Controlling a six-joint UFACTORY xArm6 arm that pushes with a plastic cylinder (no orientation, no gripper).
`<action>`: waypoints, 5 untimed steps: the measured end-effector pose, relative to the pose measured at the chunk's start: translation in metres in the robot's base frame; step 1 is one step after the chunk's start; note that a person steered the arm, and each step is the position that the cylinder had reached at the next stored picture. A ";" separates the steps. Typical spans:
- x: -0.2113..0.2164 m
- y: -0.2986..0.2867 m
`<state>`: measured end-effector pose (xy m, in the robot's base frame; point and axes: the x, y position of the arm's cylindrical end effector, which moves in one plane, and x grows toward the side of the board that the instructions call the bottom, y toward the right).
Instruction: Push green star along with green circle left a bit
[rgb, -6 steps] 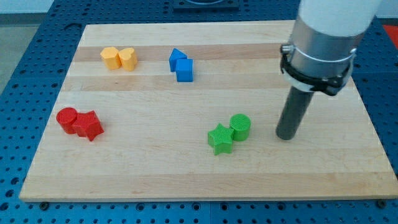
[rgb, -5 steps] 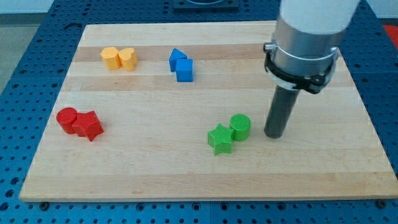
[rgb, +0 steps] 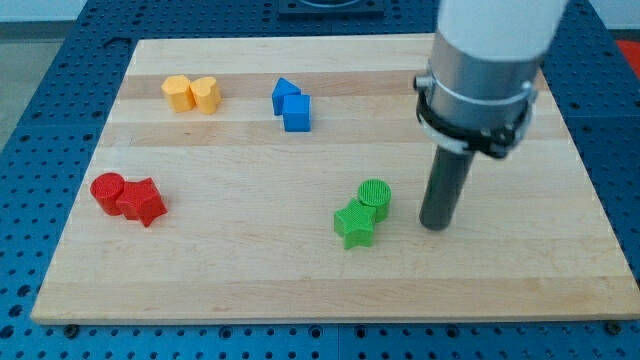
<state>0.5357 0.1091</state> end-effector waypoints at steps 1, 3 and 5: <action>0.006 -0.034; -0.010 -0.064; -0.015 -0.052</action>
